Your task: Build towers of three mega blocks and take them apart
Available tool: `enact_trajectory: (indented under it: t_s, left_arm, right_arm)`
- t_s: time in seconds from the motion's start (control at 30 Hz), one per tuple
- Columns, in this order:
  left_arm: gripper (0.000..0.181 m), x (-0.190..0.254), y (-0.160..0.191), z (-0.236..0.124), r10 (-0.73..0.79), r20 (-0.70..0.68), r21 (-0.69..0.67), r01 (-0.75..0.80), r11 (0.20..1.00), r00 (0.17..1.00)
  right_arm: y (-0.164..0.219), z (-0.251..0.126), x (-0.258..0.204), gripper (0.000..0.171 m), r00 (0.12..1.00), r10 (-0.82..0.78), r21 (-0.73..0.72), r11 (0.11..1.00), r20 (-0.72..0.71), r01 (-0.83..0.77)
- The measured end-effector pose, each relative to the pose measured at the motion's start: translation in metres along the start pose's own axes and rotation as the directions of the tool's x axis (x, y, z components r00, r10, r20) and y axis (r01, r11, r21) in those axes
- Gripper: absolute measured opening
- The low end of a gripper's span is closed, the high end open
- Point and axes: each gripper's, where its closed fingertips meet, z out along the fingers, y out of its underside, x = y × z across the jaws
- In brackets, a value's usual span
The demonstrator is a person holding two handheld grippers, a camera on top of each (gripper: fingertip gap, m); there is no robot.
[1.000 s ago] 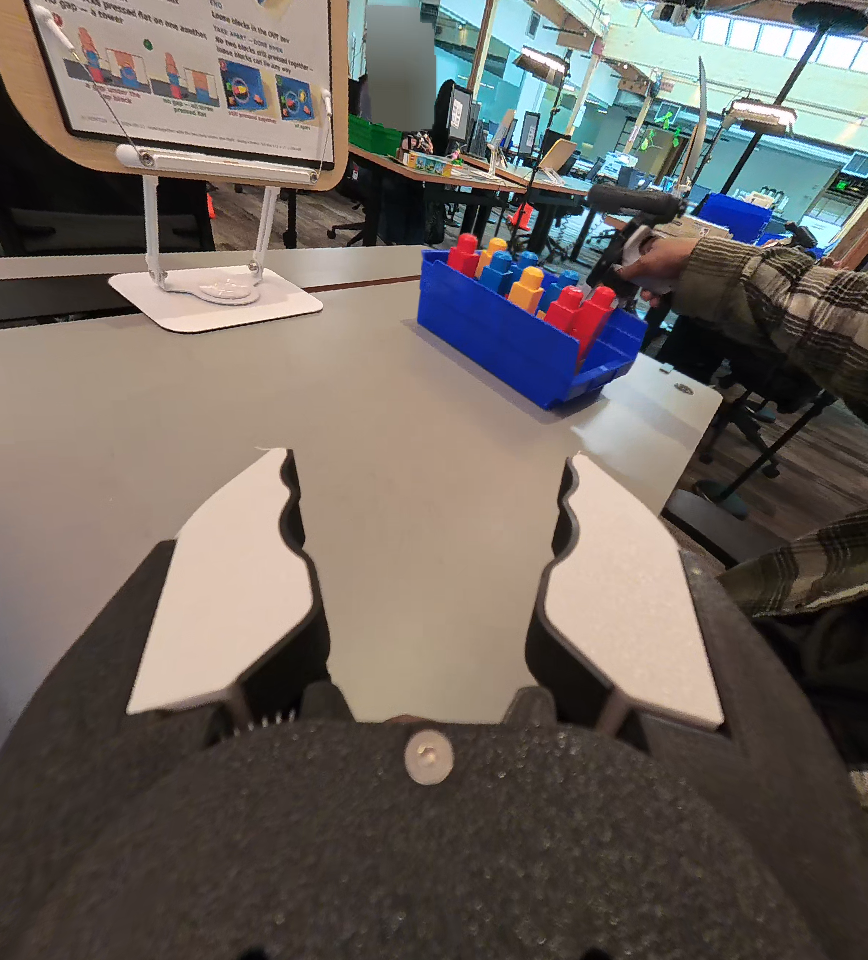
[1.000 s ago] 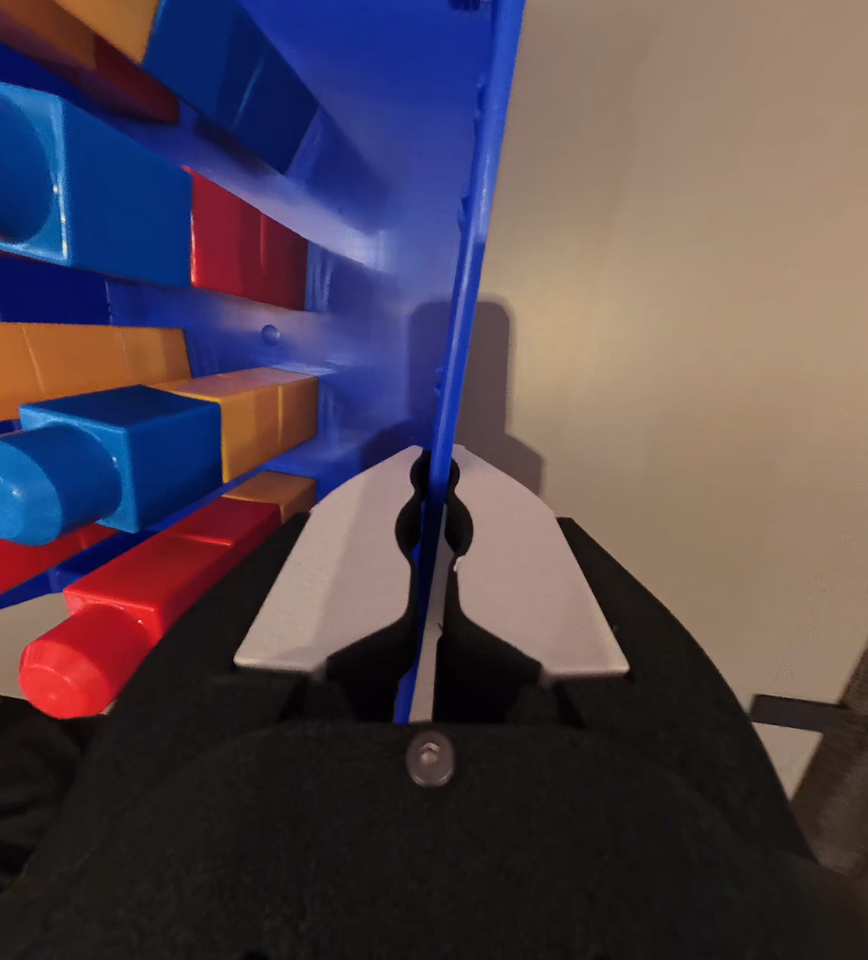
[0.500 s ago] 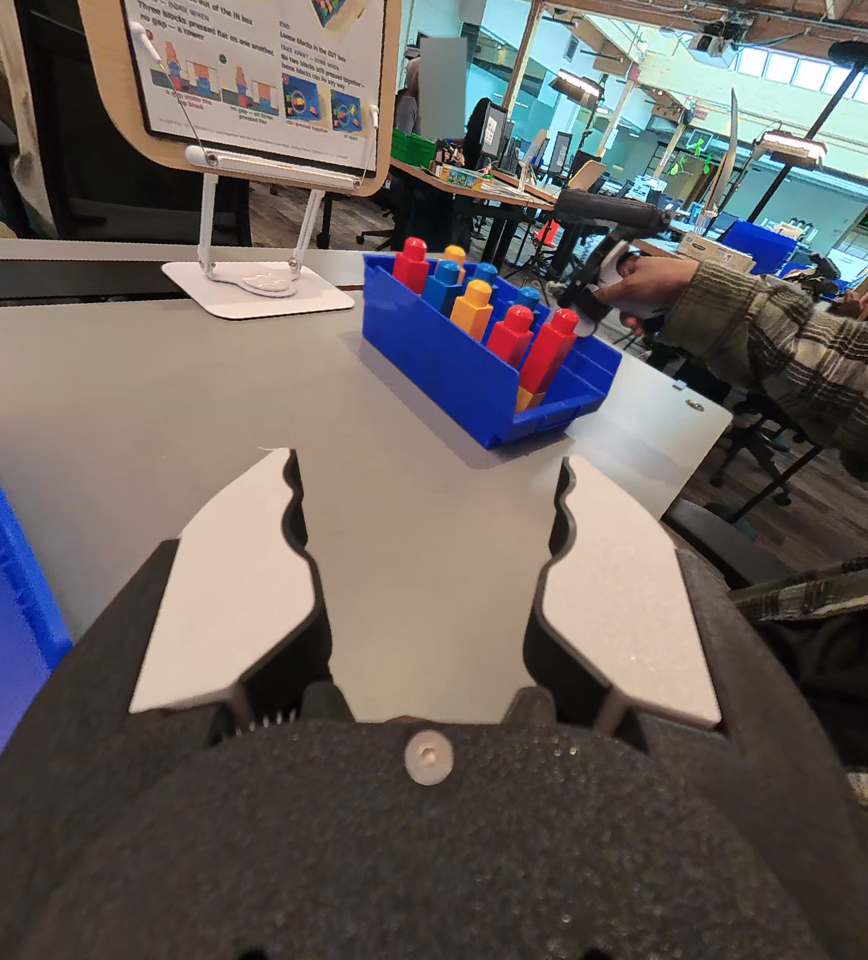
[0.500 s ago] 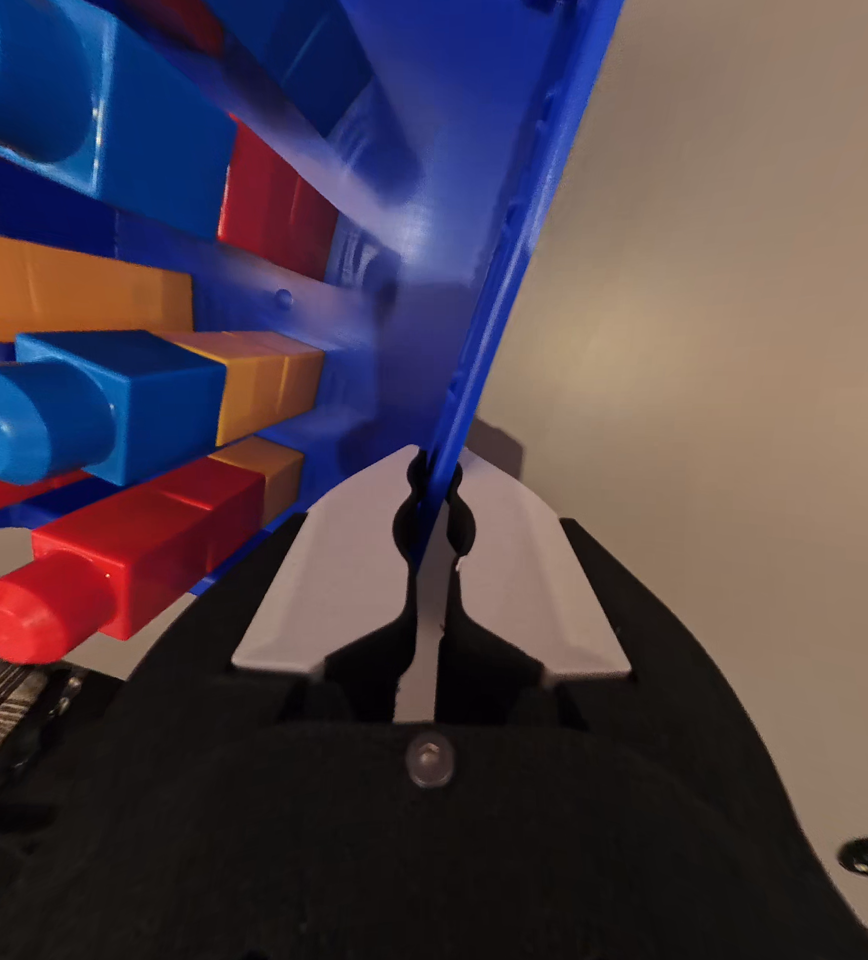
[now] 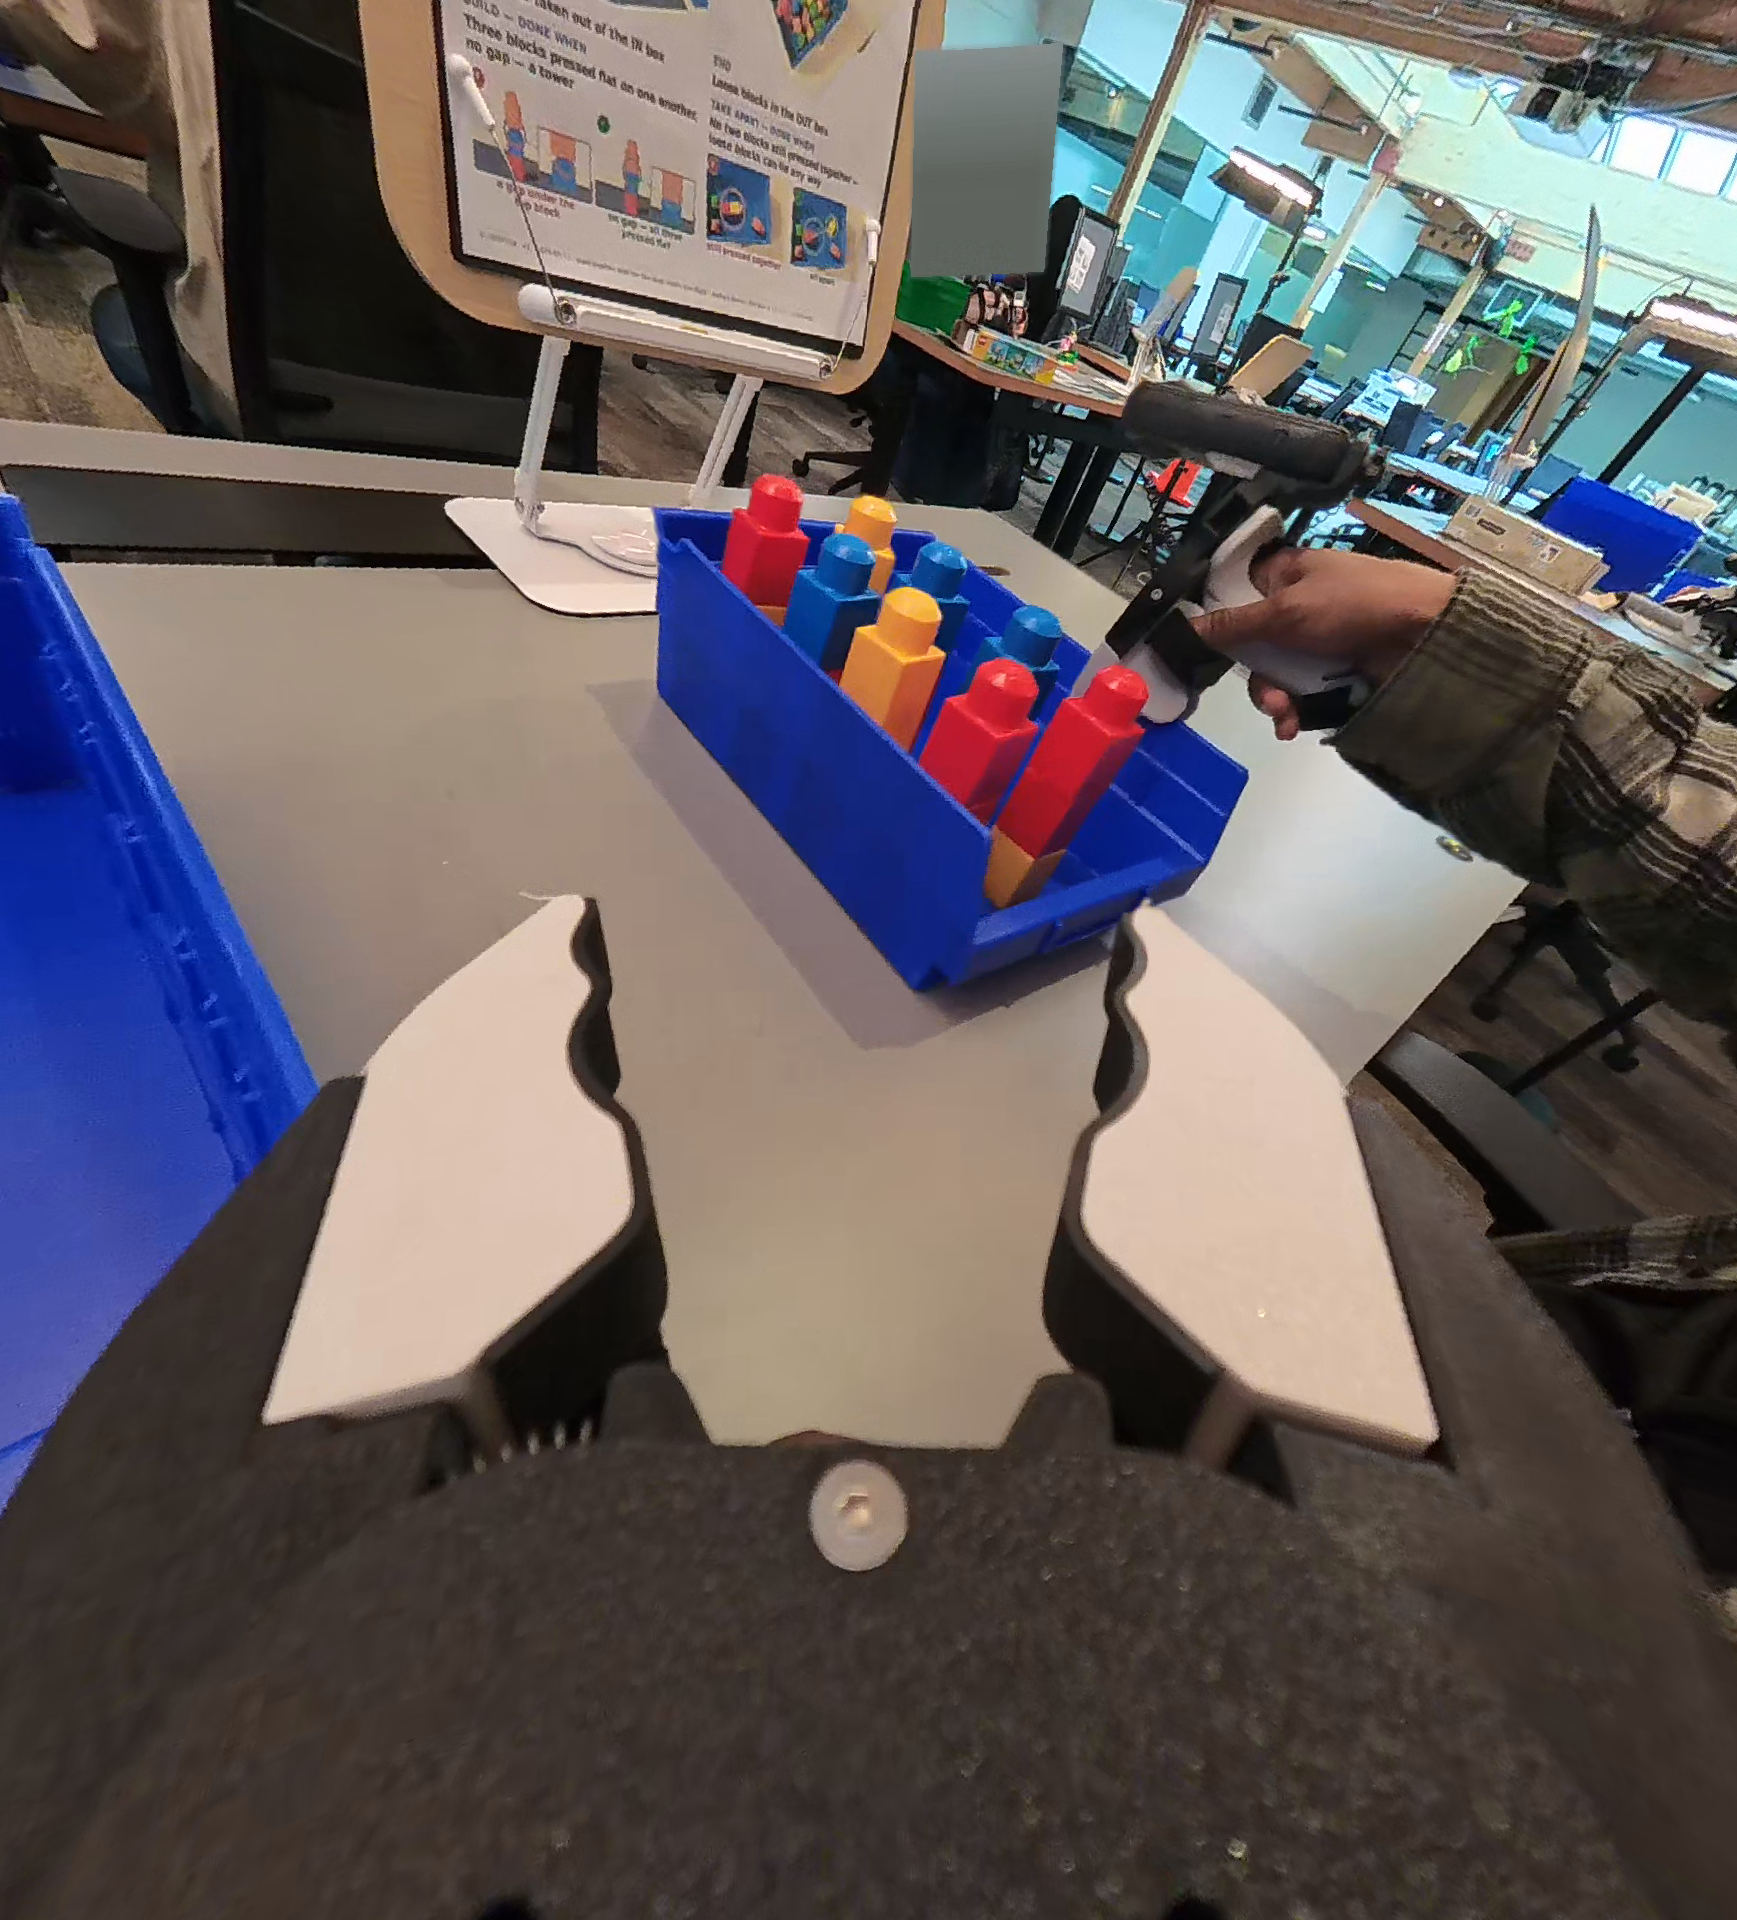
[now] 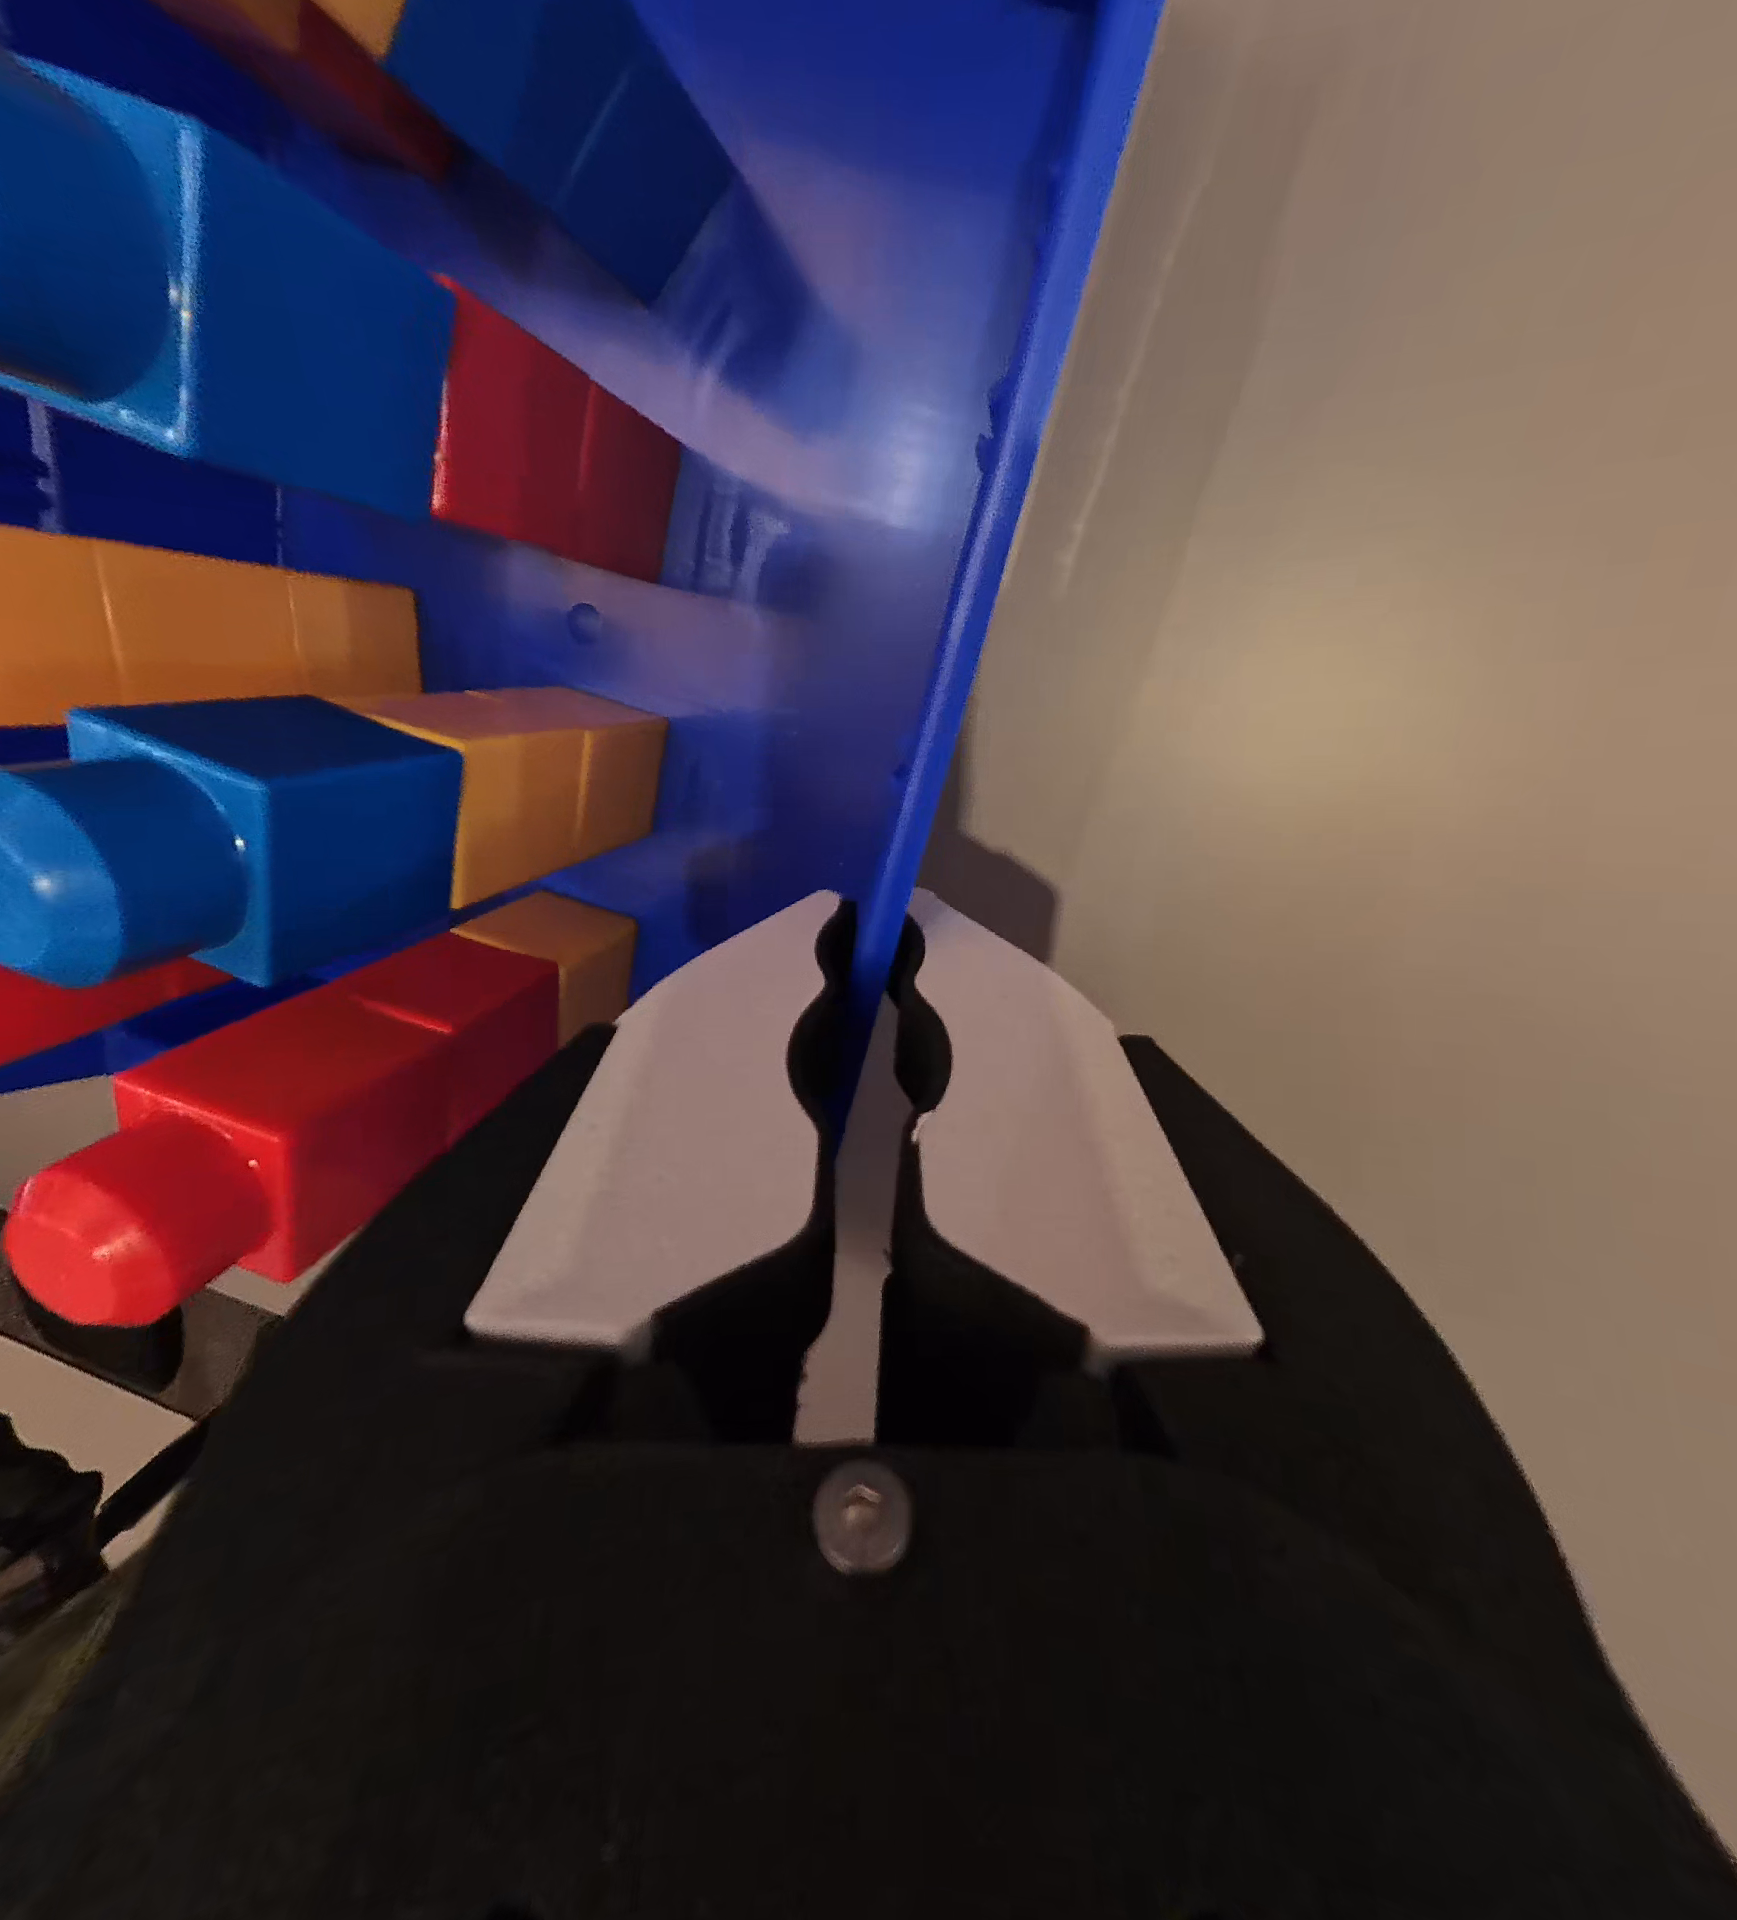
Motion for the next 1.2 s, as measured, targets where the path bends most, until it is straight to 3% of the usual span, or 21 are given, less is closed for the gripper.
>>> enact_trajectory:
  t_s: [0.93, 1.03, 1.1, 1.2]
  left_arm:
    - [0.091, -0.013, 0.009, -0.008, -0.016, 0.033, -0.025, 0.017, 1.0, 0.999]
    - [0.091, -0.016, 0.01, -0.007, -0.025, 0.043, -0.035, 0.026, 0.999, 0.999]
    - [0.091, -0.02, 0.005, -0.008, -0.023, 0.063, -0.03, 0.025, 0.999, 0.998]
    - [0.091, -0.033, -0.009, -0.011, 0.005, 0.144, -0.031, -0.001, 1.0, 0.99]
  right_arm:
    - [-0.027, 0.035, -0.122, 0.007, 0.99, -0.124, -0.036, 0.991, 0.066, 0.126]
    - [-0.027, 0.037, -0.135, 0.01, 0.987, -0.088, -0.027, 0.995, 0.133, 0.092]
    - [-0.027, 0.035, -0.143, 0.023, 0.972, -0.064, -0.015, 0.998, 0.225, 0.069]
    - [-0.034, 0.021, -0.134, 0.03, 0.956, -0.058, 0.073, 0.997, 0.289, 0.038]
